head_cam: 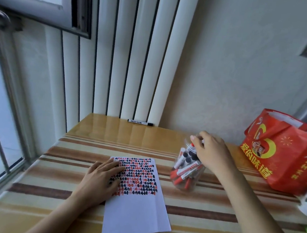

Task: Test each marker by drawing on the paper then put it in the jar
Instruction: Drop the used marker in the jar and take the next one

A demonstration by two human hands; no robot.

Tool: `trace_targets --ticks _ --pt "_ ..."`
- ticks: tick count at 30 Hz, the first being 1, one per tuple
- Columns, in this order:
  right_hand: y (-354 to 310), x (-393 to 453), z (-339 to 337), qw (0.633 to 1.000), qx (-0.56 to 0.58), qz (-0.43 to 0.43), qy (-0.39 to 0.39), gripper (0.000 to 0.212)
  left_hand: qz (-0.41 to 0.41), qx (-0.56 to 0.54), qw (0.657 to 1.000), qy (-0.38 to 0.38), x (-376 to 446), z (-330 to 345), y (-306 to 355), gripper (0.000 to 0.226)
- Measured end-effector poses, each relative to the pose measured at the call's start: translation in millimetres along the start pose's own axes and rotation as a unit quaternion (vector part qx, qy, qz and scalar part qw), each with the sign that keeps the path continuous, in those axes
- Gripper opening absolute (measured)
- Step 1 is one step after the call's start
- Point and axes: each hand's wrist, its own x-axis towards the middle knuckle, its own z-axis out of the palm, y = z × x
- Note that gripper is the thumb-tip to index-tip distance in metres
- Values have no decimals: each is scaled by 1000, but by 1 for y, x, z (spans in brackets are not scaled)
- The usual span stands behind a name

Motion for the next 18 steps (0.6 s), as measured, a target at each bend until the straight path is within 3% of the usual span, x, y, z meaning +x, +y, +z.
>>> trace_targets --ticks 2,5,7,9,13,18 --pt "-6 -4 3 995 -19 -32 97 31 -3 -5 1000 -11 1 1 0 62" --pt "-31 -8 8 954 6 -133 267 14 -7 -15 1000 -15 4 3 -2 63" --pt "-54 -6 20 934 62 -198 292 6 -8 -9 1000 -15 5 5 -1 62" --pt "-77 3 43 938 123 -226 232 8 -4 -1 1000 -18 4 7 0 59" --pt "-103 40 122 969 145 -184 74 12 -4 5 1000 -23 3 5 2 55" --pt "-102 112 217 989 118 -91 -7 23 0 0 1000 -22 6 5 3 58"
